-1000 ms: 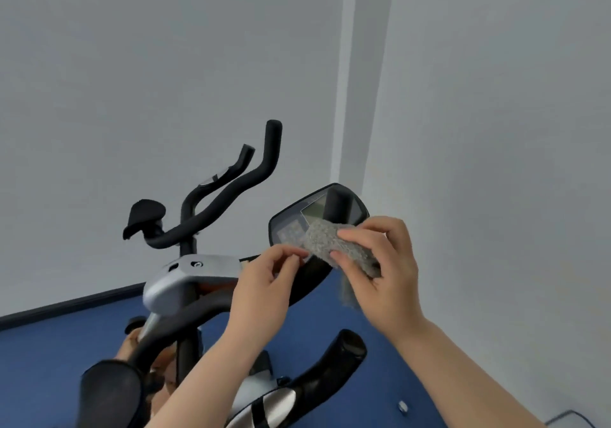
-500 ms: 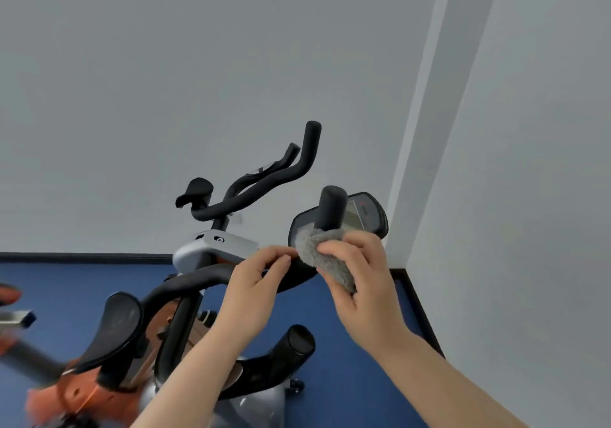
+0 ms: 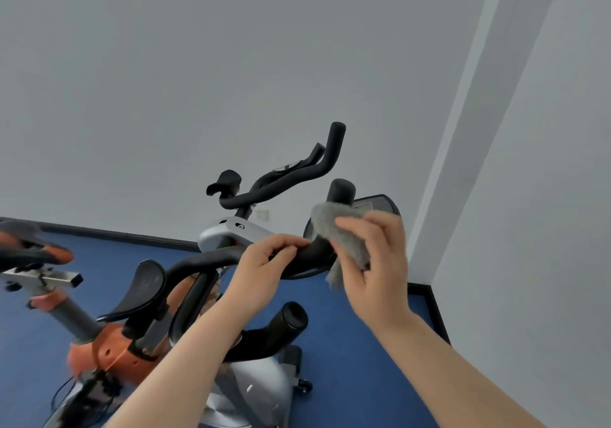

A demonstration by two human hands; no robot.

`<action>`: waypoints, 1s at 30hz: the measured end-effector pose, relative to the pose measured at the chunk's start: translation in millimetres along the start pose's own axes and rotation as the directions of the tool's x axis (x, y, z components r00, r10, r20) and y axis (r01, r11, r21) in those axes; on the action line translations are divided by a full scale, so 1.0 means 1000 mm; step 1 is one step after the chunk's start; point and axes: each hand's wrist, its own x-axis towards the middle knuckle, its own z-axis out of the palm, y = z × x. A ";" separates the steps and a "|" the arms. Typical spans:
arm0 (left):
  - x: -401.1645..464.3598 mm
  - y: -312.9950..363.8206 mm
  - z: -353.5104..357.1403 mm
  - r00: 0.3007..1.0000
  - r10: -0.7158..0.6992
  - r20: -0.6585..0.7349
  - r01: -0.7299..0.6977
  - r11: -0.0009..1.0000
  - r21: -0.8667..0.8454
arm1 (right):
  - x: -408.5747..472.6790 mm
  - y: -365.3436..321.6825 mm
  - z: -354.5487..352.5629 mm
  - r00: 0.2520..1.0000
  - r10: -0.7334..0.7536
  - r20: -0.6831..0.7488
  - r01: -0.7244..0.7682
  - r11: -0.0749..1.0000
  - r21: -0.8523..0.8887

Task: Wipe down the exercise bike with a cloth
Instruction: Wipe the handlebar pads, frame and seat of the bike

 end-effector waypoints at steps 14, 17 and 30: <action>-0.003 0.002 0.001 1.000 0.015 0.021 -0.014 0.997 -0.076 | -0.016 -0.006 0.014 1.000 0.011 -0.014 -0.012 0.998 -0.063; -0.003 0.002 0.000 0.999 0.014 0.031 -0.010 0.995 -0.104 | -0.026 -0.007 0.009 0.992 -0.053 0.115 0.059 0.997 -0.052; -0.001 -0.002 0.000 1.000 0.004 0.007 -0.004 1.000 -0.023 | 0.042 0.010 -0.014 0.995 -0.066 -0.070 0.069 0.997 0.039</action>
